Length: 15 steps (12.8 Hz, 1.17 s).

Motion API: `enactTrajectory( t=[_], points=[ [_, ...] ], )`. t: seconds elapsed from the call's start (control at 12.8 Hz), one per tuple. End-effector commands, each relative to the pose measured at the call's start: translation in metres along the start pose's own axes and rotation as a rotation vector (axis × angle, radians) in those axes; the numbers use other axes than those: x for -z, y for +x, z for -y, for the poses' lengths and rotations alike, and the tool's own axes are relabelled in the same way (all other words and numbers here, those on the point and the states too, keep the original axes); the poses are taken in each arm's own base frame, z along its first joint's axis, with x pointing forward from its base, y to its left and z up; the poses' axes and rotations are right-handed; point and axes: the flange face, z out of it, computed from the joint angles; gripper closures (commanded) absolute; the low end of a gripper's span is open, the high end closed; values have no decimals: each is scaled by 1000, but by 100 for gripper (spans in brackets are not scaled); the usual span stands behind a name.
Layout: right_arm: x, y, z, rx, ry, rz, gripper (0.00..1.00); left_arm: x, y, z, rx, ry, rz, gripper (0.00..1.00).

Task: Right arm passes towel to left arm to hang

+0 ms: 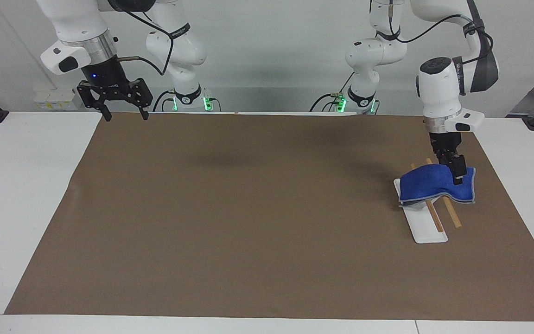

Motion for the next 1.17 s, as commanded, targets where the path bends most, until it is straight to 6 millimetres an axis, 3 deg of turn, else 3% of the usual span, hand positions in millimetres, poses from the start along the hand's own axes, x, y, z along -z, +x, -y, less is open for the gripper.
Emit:
enactTrajectory(
  t=[0.0,0.47,0.7,1.09],
  points=[
    [0,-8,1,-15,11,2,0,9,14,-6,18,1,-36,0],
    [0,-8,1,-15,11,2,0,37,39,-44,93,2,-64,0],
    [0,-8,1,-15,11,2,0,49,42,-59,82,47,-20,0],
    [0,-8,1,-15,11,2,0,69,24,-85,-259,136,154,0]
  ],
)
